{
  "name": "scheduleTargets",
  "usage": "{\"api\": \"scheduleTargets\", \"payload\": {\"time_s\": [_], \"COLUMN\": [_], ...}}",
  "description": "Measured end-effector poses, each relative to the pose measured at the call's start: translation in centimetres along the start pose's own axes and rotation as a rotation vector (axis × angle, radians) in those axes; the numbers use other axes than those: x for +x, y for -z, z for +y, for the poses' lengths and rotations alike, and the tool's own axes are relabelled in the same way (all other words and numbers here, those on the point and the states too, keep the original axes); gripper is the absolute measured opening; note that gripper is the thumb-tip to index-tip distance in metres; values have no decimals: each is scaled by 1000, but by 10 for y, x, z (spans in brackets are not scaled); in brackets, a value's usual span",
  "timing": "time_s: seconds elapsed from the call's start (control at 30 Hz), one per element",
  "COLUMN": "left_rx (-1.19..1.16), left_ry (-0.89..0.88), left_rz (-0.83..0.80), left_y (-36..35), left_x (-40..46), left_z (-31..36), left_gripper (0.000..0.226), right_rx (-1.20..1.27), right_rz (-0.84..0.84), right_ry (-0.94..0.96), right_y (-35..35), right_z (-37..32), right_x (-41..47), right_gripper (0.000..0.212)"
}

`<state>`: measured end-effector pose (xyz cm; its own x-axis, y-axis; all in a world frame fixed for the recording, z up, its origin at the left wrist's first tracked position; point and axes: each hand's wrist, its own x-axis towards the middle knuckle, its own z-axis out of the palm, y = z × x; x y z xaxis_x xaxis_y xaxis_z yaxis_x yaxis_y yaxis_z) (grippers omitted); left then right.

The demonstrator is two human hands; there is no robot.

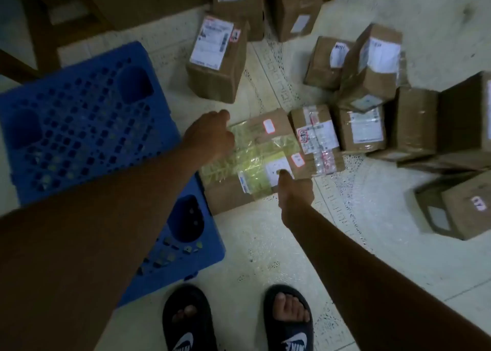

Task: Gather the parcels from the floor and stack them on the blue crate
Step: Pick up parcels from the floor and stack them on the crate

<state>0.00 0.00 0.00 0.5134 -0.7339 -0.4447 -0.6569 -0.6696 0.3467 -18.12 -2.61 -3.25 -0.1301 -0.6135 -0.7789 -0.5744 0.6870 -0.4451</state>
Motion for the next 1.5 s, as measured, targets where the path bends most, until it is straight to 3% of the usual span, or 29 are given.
{"api": "scheduleTargets", "payload": {"time_s": [0.1,0.3,0.57,0.8,1.03,1.1,1.2,1.33,1.5], "left_rx": [-10,77,195,68,-131,-197,-320,-475,-437], "left_ry": [-16,50,127,198,434,489,572,630,645], "left_rz": [-3,-57,-4,193,371,388,371,393,454], "left_y": [-16,-57,-54,54,171,199,241,278,289], "left_x": [19,41,42,0,-80,-108,-162,-227,-286], "left_z": [3,-3,10,23,8,-2,-24,-65,-125], "left_gripper": [49,50,53,44,40,40,39,33,27], "right_rx": [129,401,669,561,100,27,-86,-227,-274], "right_rz": [59,-161,-224,-200,-127,-127,-169,-302,-437], "right_ry": [-124,-246,-364,-153,342,439,531,629,665], "right_y": [-8,-34,-34,-5,29,37,33,15,-32], "right_z": [7,27,9,-57,-156,-179,-204,-209,-171], "right_x": [19,27,-6,-74,-173,-199,-255,-318,-363], "right_gripper": [53,46,52,59,48,38,42,42,34]}}
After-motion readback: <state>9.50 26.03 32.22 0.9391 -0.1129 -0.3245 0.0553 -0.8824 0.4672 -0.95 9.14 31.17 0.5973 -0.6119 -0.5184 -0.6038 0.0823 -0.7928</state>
